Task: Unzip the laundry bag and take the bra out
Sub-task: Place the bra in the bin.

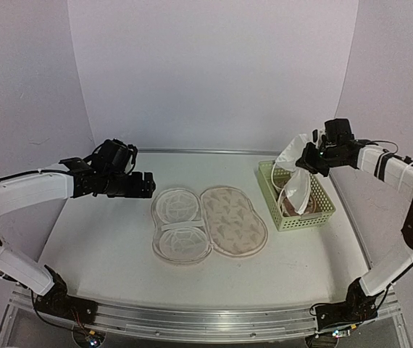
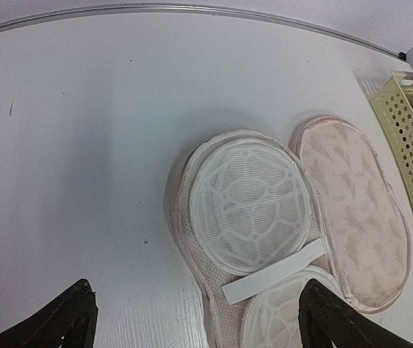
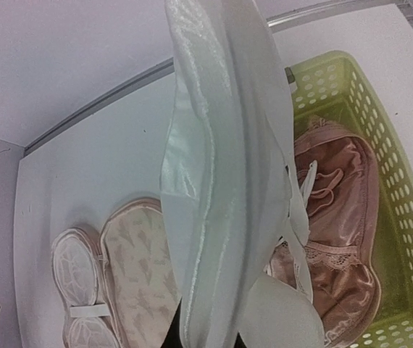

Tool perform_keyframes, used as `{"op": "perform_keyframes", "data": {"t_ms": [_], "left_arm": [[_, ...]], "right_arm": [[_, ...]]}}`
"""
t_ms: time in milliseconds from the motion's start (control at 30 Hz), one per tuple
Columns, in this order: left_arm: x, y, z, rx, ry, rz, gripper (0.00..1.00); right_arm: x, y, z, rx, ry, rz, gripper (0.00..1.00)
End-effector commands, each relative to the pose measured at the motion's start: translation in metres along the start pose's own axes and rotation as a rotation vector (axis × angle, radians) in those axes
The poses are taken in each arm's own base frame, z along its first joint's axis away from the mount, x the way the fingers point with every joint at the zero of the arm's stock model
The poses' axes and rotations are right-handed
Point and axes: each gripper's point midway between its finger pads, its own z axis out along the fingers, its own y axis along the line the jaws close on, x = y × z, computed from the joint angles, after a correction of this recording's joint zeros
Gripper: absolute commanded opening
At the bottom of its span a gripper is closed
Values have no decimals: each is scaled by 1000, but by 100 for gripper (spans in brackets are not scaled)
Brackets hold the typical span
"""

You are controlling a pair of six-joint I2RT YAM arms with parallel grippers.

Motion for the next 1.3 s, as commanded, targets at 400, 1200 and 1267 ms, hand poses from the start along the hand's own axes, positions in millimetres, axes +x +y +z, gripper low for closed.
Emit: {"op": "perform_keyframes", "data": {"t_ms": [400, 1200, 1267], "left_arm": [[-19, -4, -11, 15, -49, -6, 97], [-20, -5, -6, 11, -41, 14, 97], [-20, -6, -6, 12, -42, 17, 97]], "right_arm": [[3, -49, 73, -127, 125, 215, 0], [-58, -107, 2, 365, -61, 8, 54], [-68, -100, -9, 363, -95, -5, 54]]}}
